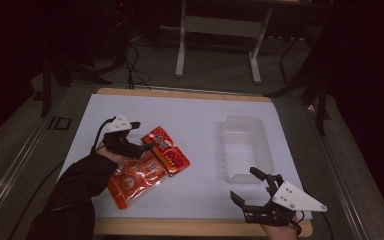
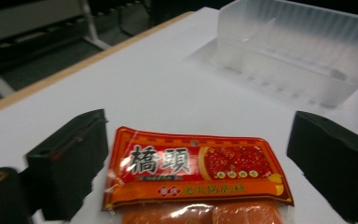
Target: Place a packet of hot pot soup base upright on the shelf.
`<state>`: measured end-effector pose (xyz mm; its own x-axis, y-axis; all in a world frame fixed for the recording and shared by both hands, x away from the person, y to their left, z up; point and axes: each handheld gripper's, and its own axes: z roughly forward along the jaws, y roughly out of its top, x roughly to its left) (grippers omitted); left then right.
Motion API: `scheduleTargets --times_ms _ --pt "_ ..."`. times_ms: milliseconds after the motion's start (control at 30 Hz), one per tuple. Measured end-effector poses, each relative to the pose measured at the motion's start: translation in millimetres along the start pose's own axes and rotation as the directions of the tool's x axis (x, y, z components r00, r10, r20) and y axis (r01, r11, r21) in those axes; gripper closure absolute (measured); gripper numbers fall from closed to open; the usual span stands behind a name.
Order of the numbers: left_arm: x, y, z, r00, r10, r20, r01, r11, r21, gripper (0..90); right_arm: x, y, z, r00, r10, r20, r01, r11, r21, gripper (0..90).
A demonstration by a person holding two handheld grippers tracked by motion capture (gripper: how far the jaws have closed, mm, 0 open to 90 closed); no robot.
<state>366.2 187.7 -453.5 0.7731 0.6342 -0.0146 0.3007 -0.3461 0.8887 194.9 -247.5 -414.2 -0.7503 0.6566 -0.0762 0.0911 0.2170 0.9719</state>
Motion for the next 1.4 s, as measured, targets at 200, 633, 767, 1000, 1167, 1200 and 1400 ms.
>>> scheduleTargets --times_ms 200,633,767,1000,1167,1200,1400 --pt "12.5 2.3 16.3 0.9987 -0.003 -0.052 0.006 0.999 0.044 8.8 -1.0 -1.3 1.3 1.0 0.002 -0.006 -0.002 1.0 0.013 13.4" --pt "39.5 -5.5 54.6 0.9992 -0.014 -0.039 0.019 0.9921 0.124 25.4 -1.5 -2.6 2.1 0.9997 0.012 -0.022 -0.012 1.0 0.018 13.4" --pt "46.6 -8.1 71.5 0.999 -0.018 -0.041 0.024 0.9881 0.152 33.7 -1.4 -3.8 3.3 0.9994 0.016 -0.03 -0.015 0.999 0.028 13.4" --pt "56.3 -13.2 87.8 0.9961 -0.067 -0.057 0.077 0.9769 0.199 37.8 -1.1 -4.8 4.5 0.9988 0.018 -0.045 -0.016 0.999 0.036 13.7" --pt "60.5 -19.6 96.5 0.9946 -0.085 -0.061 0.097 0.9651 0.243 36.5 -1.2 -5.4 5.7 0.9985 0.021 -0.051 -0.019 0.999 0.044 13.8" --pt "60.6 -20.4 97.3 0.9947 -0.084 -0.06 0.096 0.9647 0.245 36.5 -1.0 -5.4 5.9 0.9985 0.02 -0.05 -0.017 0.999 0.045 13.8" --pt "56.8 -23.3 105.5 0.9981 -0.049 -0.038 0.058 0.9544 0.293 36.5 -0.8 -5.4 6.2 0.9984 0.019 -0.053 -0.017 0.999 0.048 13.9"
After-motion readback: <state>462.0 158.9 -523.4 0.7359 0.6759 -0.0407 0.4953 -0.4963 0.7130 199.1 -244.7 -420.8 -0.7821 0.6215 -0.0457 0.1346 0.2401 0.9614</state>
